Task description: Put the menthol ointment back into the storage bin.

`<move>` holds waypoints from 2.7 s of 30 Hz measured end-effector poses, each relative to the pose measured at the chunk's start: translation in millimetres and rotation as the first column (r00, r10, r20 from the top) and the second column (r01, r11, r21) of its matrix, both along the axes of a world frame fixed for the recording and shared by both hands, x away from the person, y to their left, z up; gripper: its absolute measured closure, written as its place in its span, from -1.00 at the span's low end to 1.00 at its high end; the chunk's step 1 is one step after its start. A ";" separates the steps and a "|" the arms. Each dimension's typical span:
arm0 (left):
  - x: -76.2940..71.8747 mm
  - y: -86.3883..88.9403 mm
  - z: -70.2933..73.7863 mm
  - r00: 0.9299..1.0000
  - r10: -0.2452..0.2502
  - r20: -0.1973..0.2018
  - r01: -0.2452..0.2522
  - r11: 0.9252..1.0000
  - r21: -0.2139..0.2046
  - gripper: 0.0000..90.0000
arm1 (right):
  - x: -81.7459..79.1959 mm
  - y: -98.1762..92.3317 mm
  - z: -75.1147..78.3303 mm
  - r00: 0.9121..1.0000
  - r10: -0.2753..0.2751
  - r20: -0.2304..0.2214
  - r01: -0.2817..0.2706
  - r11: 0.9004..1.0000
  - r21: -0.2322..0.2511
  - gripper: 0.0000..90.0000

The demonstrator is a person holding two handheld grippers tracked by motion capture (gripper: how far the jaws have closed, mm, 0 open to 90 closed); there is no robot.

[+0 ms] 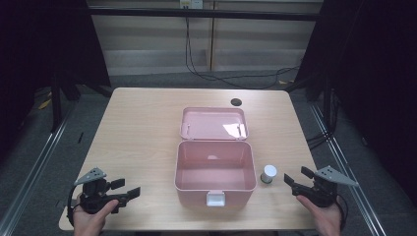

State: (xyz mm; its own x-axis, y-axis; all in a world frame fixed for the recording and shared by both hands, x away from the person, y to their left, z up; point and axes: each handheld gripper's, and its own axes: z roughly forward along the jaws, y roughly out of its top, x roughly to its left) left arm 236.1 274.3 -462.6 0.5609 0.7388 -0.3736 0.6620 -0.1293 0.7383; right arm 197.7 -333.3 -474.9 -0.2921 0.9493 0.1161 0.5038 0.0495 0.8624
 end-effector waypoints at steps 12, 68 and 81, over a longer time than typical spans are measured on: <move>-0.6 -3.0 0.5 0.999 -0.033 0.009 0.033 0.999 0.020 -0.45 | -0.8 -1.9 4.4 0.996 0.063 -0.067 -0.061 0.997 0.037 -0.19; 1.8 -5.3 -1.1 0.999 -0.045 -0.012 0.045 0.998 0.043 -0.40 | 59.2 31.0 86.6 0.889 0.322 -0.326 -0.369 0.925 -0.092 -0.25; 1.1 -5.4 -0.4 0.999 -0.047 -0.007 0.048 0.998 0.048 -0.38 | 86.9 50.3 86.5 0.816 0.310 -0.489 -0.429 0.891 -0.150 -0.16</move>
